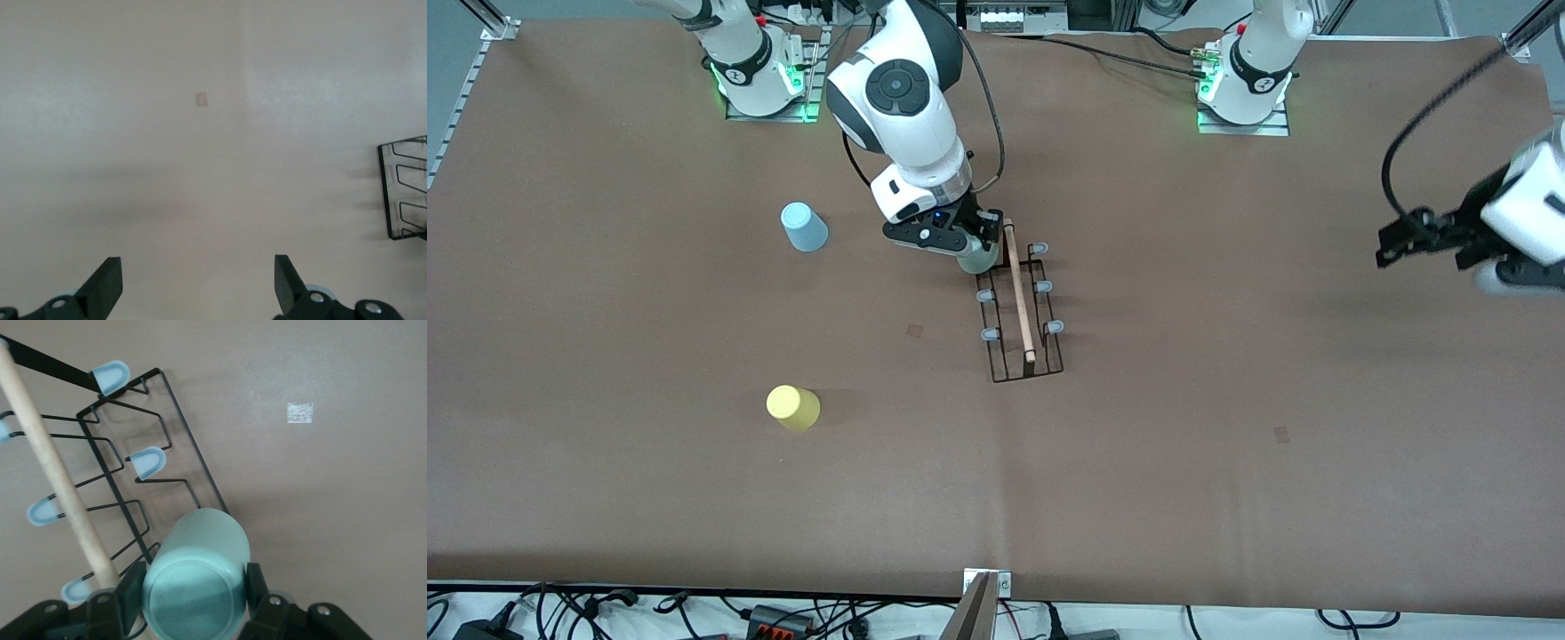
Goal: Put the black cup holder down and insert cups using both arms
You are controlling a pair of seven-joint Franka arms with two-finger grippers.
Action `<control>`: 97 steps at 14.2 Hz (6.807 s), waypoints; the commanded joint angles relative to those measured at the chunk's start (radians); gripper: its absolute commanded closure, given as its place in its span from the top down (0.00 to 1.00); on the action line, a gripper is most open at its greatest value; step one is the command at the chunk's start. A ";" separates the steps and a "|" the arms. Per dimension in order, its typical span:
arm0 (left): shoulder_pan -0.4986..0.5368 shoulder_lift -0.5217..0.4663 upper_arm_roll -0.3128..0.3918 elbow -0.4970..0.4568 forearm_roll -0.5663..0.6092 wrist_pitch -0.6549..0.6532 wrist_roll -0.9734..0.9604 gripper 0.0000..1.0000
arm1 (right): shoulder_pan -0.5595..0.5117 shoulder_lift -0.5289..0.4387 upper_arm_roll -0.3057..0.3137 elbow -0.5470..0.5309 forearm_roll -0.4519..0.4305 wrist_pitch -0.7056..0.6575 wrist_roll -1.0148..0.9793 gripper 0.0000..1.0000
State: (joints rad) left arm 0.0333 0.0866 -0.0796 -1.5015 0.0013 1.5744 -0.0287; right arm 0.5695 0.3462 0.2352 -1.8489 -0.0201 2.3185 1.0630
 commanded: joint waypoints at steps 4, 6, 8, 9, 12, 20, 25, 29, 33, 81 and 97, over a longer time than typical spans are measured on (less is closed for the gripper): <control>-0.046 -0.096 0.028 -0.101 0.016 -0.031 0.023 1.00 | -0.005 -0.008 0.000 0.023 -0.038 0.010 0.011 1.00; -0.038 -0.088 0.024 -0.092 0.016 -0.031 0.023 1.00 | -0.040 -0.058 -0.008 0.023 -0.041 -0.043 -0.017 1.00; -0.036 -0.087 0.034 -0.089 0.016 -0.028 0.023 1.00 | -0.120 -0.087 -0.022 0.010 -0.055 -0.114 -0.181 1.00; -0.036 -0.085 0.035 -0.088 0.014 -0.027 0.024 1.00 | -0.170 -0.088 -0.039 0.010 -0.055 -0.148 -0.299 1.00; -0.027 -0.085 0.035 -0.086 0.011 -0.024 0.033 1.00 | -0.363 -0.055 -0.057 0.011 -0.058 -0.124 -0.668 1.00; 0.019 -0.083 0.034 -0.091 -0.001 0.024 0.027 1.00 | -0.435 0.195 -0.142 0.019 -0.055 0.347 -0.864 1.00; 0.019 -0.083 0.021 -0.092 0.000 0.019 0.026 1.00 | -0.431 0.260 -0.143 0.017 -0.058 0.441 -0.867 1.00; 0.011 -0.083 0.021 -0.094 0.000 0.022 0.026 1.00 | -0.427 0.295 -0.143 0.016 -0.060 0.473 -0.868 1.00; 0.008 -0.083 0.015 -0.092 0.003 0.021 0.026 1.00 | -0.427 0.295 -0.146 0.016 -0.066 0.473 -0.873 0.39; 0.011 -0.067 0.015 -0.101 0.011 0.032 0.035 1.00 | -0.585 -0.259 -0.249 0.344 0.025 -0.728 -0.857 1.00; 0.010 -0.093 0.035 -0.052 0.002 -0.027 0.020 1.00 | -0.643 -0.274 -0.185 0.333 0.023 -0.711 -1.015 1.00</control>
State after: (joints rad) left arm 0.0477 -0.0032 -0.0574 -1.5804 0.0010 1.5766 -0.0143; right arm -0.0577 0.0860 0.0369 -1.5083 -0.0034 1.6100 0.0393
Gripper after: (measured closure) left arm 0.000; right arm 0.000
